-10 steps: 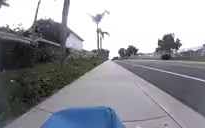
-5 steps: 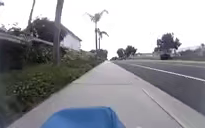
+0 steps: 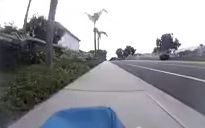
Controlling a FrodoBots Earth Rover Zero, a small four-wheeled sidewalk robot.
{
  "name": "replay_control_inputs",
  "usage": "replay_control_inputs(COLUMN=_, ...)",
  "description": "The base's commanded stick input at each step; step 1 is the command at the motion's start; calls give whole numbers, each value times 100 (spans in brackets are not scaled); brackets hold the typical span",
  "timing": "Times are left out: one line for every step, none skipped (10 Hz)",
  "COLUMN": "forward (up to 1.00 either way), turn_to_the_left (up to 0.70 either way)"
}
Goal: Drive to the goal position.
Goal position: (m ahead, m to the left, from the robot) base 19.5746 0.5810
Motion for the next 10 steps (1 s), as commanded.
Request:
replay_control_inputs(forward=100, turn_to_the_left=0)
replay_control_inputs(forward=100, turn_to_the_left=0)
replay_control_inputs(forward=100, turn_to_the_left=0)
replay_control_inputs(forward=100, turn_to_the_left=0)
replay_control_inputs(forward=100, turn_to_the_left=0)
replay_control_inputs(forward=100, turn_to_the_left=0)
replay_control_inputs(forward=100, turn_to_the_left=0)
replay_control_inputs(forward=100, turn_to_the_left=0)
replay_control_inputs(forward=100, turn_to_the_left=0)
replay_control_inputs(forward=100, turn_to_the_left=0)
